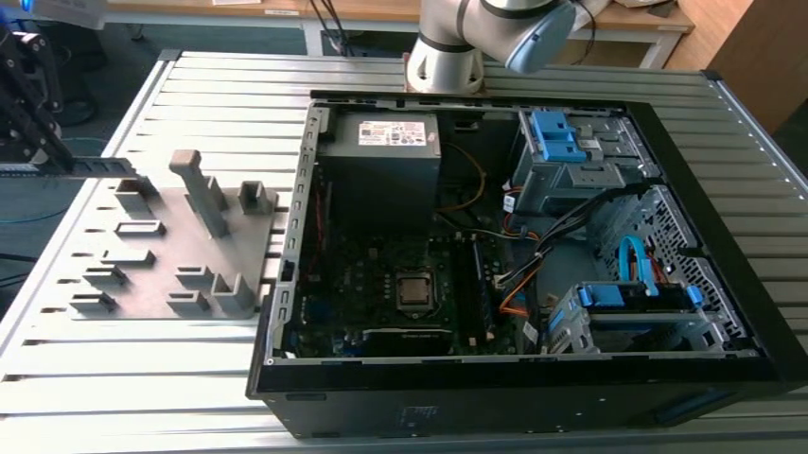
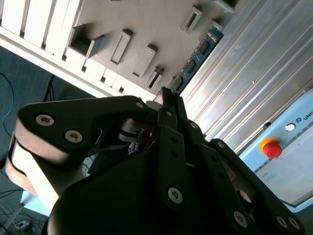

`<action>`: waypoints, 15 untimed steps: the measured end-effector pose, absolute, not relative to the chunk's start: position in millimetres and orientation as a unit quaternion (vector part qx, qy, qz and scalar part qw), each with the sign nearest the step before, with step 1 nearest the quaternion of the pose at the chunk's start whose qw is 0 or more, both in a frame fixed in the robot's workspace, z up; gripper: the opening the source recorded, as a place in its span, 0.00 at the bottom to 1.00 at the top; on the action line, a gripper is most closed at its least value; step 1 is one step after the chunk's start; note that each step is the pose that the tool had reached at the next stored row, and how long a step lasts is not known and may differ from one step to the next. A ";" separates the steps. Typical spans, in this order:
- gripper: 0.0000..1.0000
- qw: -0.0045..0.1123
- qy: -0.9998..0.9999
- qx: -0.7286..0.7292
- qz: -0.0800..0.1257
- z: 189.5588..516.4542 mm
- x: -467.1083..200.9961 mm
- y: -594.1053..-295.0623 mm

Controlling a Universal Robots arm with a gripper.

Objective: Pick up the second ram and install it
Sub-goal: 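Pick up the second ram and move it above second insertion slot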

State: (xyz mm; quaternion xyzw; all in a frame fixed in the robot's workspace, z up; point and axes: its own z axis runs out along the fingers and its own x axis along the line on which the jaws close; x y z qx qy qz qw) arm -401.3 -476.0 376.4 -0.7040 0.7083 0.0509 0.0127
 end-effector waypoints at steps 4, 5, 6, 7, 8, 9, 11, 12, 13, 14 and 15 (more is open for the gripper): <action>0.14 0.013 0.708 -0.704 0.051 380.0 -401.3 -476.0; 0.14 0.013 0.708 -0.704 0.052 381.2 -401.3 -476.0; 0.14 0.014 0.708 -0.704 0.052 383.2 -401.3 -476.0; 0.14 0.014 0.708 -0.704 0.052 385.7 -401.3 -476.0; 0.14 0.014 0.708 -0.704 0.052 388.6 -401.3 -476.0; 0.14 0.014 0.708 -0.704 0.052 391.7 -401.3 -476.0; 0.14 0.014 0.708 -0.704 0.052 393.9 -401.3 -476.0; 0.14 0.014 0.708 -0.704 0.052 393.9 -401.3 -476.0; 0.14 0.014 0.708 -0.704 0.052 393.9 -401.3 -476.0; 0.14 0.014 0.708 -0.704 0.052 394.0 -401.3 -476.0; 0.14 0.014 0.708 -0.704 0.052 394.2 -401.3 -476.0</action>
